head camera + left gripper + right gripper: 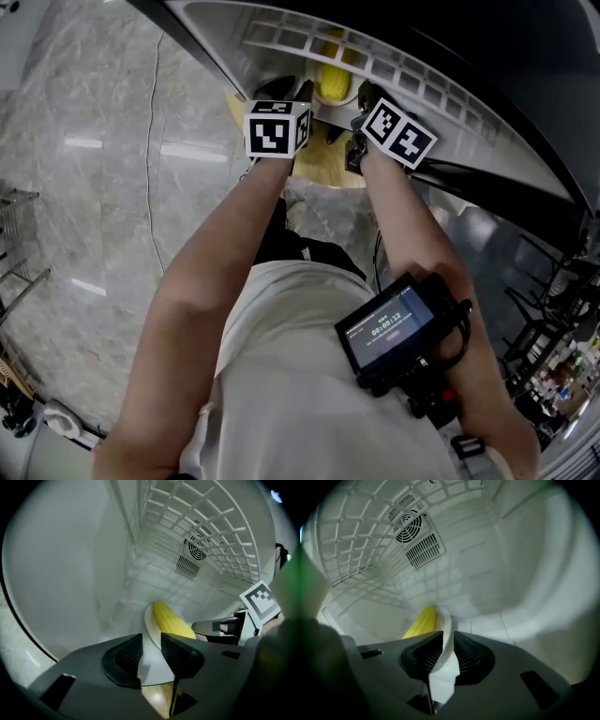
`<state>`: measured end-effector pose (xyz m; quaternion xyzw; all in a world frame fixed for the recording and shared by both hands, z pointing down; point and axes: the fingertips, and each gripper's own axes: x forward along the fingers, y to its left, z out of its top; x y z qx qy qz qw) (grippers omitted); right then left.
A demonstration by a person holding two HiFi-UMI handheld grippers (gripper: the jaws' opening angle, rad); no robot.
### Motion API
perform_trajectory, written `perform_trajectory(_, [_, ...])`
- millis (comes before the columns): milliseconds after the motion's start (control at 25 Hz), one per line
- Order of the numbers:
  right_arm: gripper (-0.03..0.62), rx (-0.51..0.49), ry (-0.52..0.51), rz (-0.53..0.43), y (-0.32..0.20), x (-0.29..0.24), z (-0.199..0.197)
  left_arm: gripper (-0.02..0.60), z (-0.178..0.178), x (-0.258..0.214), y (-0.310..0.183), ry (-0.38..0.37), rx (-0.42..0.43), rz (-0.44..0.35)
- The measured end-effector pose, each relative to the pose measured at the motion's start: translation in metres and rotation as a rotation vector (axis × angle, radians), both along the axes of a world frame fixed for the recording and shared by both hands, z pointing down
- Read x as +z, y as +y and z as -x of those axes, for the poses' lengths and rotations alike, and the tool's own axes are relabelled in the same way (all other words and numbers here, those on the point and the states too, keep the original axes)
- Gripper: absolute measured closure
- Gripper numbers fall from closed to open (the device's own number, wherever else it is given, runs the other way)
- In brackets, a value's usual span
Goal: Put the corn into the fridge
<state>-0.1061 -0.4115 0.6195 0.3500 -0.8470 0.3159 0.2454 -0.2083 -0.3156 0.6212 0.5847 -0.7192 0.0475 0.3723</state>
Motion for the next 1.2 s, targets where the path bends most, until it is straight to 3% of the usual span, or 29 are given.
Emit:
perform_trajectory(280, [0.526,0.005,0.006,-0.02,0.005,-0.007,-0.016,0.462,-0.011,-0.015,0.008,0.007,0.01,-0.062])
perform_trajectory(400, [0.58,0.009,0.025,-0.025,0.011,-0.007,-0.027,0.469,-0.015,-0.021,0.016,0.006,0.013,-0.079])
perform_trajectory(520, [0.587,-0.005,0.009,-0.04,0.015,-0.017,-0.038,0.554,-0.017,-0.034,0.03,-0.026,-0.01,-0.082])
perform_trajectory(760, [0.588,-0.049,-0.024,-0.057,0.029,-0.038,-0.065,0.574,-0.04,-0.057,0.064,-0.028,-0.007,-0.105])
perform_trajectory(920, [0.588,-0.079,-0.083,-0.051,0.044,-0.042,-0.055,0.574,-0.039,-0.052,0.089,-0.013,0.019,-0.126])
perform_trajectory(1200, [0.588,-0.192,-0.198,-0.094,0.086,-0.078,-0.056,0.574,-0.069,-0.062,0.138,0.012,0.06,-0.167])
